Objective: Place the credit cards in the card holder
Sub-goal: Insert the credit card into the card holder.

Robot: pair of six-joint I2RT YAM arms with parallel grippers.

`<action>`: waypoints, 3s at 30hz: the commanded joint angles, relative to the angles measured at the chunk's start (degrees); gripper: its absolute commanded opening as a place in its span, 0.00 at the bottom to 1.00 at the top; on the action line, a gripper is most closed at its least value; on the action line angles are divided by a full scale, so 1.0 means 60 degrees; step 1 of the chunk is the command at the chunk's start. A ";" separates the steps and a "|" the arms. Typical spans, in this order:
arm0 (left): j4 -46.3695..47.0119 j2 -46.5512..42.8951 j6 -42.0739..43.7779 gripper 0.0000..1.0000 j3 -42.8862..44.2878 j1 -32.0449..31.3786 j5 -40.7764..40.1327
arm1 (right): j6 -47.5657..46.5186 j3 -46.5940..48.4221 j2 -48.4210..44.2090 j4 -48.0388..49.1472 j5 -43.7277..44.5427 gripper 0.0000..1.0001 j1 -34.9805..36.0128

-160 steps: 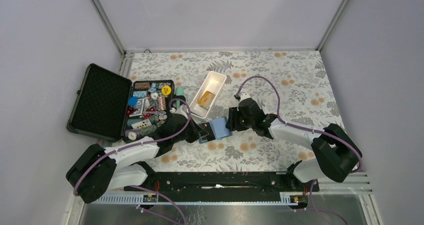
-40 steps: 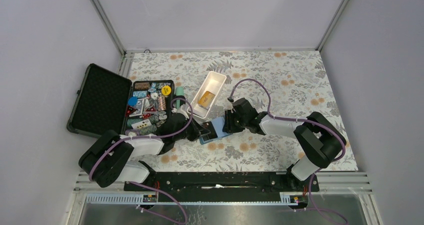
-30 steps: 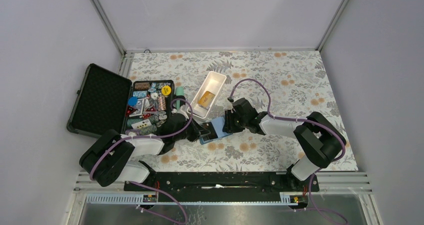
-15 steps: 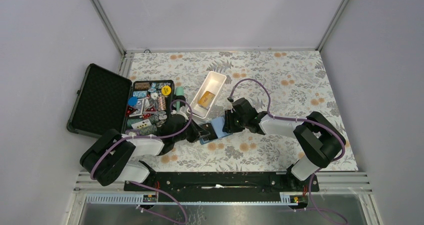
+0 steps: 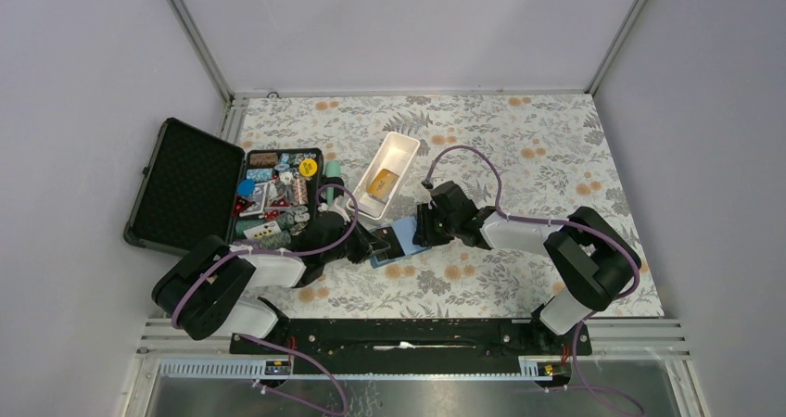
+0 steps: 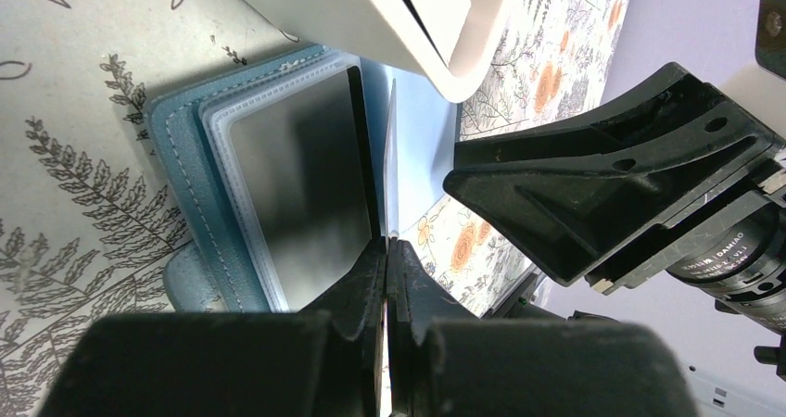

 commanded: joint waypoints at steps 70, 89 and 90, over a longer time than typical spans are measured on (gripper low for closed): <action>0.1916 0.1096 0.1304 0.00 -0.0585 0.0142 -0.0921 | -0.0177 0.0820 0.0808 -0.0920 0.0001 0.00 0.0205; 0.3099 0.1674 0.0452 0.00 -0.0903 0.0098 -0.0350 | -0.0165 0.0958 0.0929 -0.0920 0.0029 0.00 0.0335; 0.3117 0.1698 0.0428 0.00 -0.0913 0.0098 -0.0321 | -0.0171 0.0971 0.0920 -0.0920 0.0043 0.00 0.0349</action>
